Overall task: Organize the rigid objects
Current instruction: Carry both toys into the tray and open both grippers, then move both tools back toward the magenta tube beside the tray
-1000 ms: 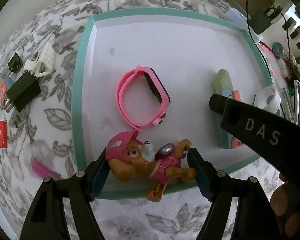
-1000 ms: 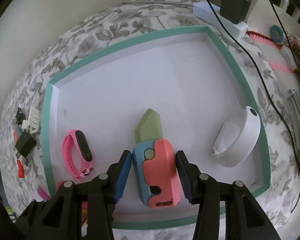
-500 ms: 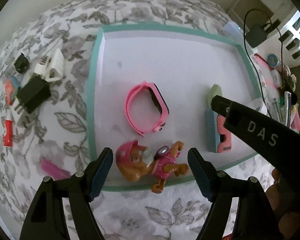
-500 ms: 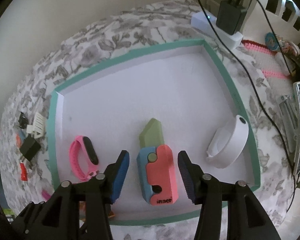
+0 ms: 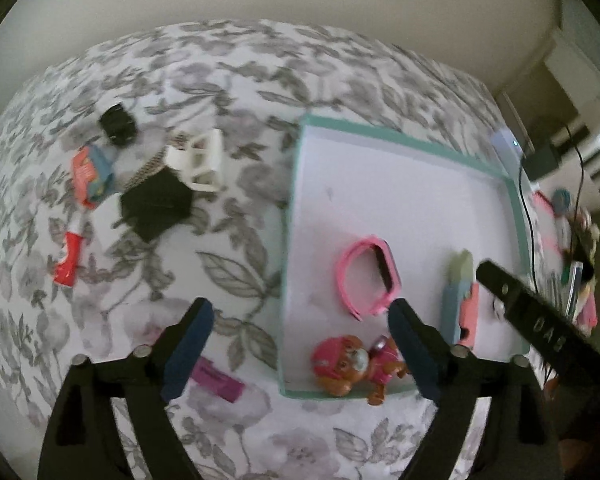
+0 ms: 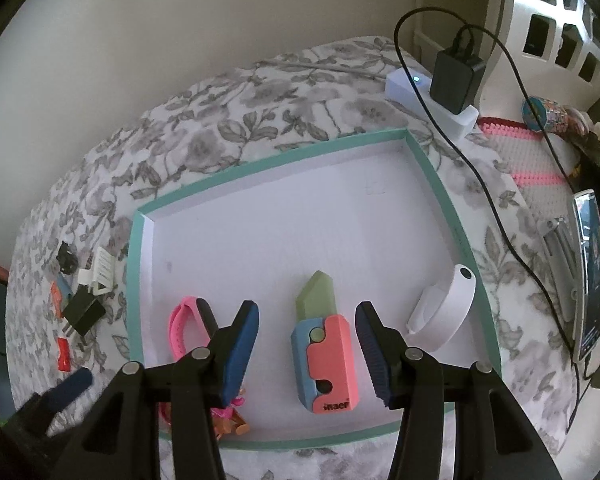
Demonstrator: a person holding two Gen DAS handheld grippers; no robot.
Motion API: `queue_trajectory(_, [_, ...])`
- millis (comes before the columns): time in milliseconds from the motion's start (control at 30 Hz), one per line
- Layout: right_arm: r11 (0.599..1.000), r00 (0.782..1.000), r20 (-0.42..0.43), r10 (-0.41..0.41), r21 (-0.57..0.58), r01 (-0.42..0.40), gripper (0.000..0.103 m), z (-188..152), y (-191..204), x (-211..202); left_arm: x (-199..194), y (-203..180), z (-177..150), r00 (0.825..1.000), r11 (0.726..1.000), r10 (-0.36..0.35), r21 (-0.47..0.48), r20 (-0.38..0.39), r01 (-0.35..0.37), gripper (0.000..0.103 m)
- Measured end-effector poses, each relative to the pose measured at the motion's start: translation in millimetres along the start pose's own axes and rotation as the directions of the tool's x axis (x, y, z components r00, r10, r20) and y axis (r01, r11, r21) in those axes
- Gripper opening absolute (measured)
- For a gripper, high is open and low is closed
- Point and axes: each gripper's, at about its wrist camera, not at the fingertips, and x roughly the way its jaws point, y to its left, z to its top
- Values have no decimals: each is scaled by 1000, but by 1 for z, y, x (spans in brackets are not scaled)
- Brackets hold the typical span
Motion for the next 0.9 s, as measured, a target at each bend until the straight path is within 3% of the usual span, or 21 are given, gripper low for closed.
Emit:
queue_trajectory(233, [999,1000,-16,-13,-46,12,69,-4,10,9,2,13,3,1000,998,9,-56,17,-8,92])
queue_trajectory(333, [998,1000,-13,-17,-65,16,84,-7,16,11,-3,18,5,999,998,19,-57,37,-17,92])
queue_trajectory(500, [996,1000,-9,-5,-84,5,92,-10,23,14,-11,27,8,997,997,28,-70,70,-23,92])
queue_trajectory(533, [996,1000,-8,2,-85,-2,102,-11,24,15,-13,31,9,997,997,30,-77,78,-24,92])
queue_trajectory(900, [982,997,-16,70,-173,-72,103,-22,62,16,-35,100,19,985,974,90,-217,145,-57,92])
